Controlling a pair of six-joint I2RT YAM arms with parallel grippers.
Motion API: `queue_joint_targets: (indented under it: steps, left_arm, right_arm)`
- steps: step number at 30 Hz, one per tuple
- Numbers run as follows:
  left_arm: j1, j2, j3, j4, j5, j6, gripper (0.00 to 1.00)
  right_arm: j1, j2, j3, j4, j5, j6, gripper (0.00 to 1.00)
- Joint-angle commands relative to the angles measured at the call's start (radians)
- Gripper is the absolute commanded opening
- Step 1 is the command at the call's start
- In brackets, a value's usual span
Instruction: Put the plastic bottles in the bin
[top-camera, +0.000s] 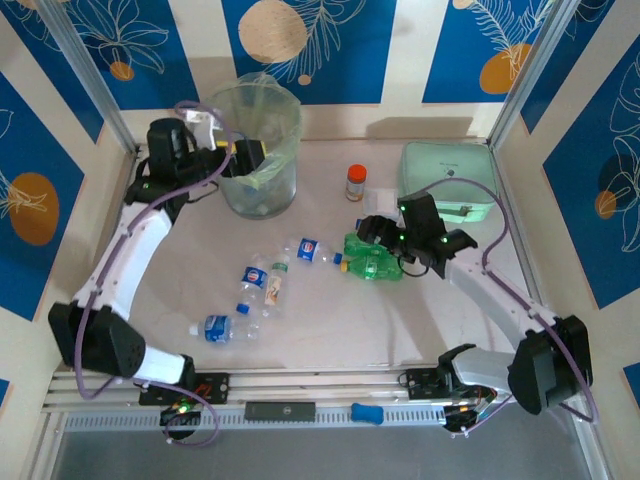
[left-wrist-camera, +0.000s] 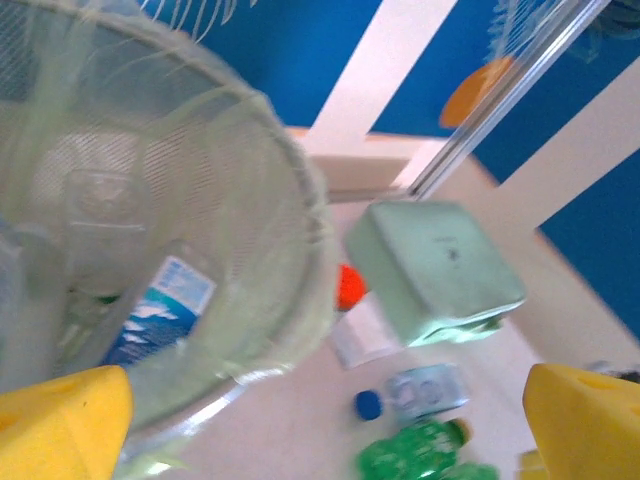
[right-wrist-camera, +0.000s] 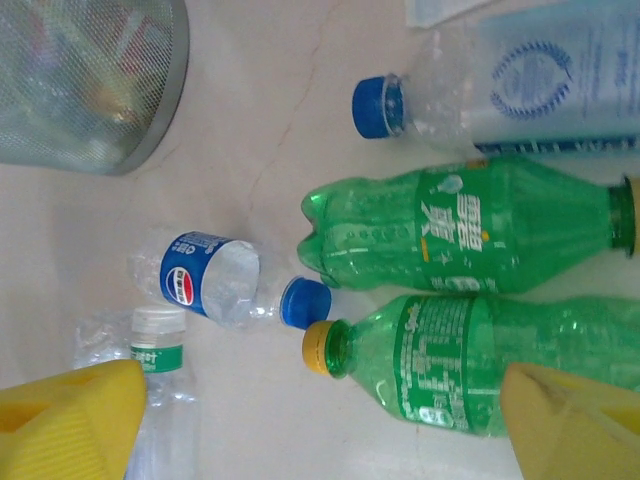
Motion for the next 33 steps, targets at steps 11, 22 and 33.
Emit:
queue_joint_targets:
  steps: [11,22,33]
  left_arm:
    - [-0.038,-0.261,-0.604,0.427,0.017,-0.318,1.00]
    - [-0.182,-0.172,-0.755,0.622,-0.098,-0.431,0.99]
    - [-0.288,0.089,-0.633,0.727,-0.037,-0.503,0.99]
  right_arm:
    - [0.010,0.260,0.176,-0.101,-0.073,-0.239,0.94]
    - [0.049,0.344,0.198,-0.165,0.023,-0.259,0.94]
    - [0.090,0.313,0.119,-0.191,0.059,-0.227,0.94]
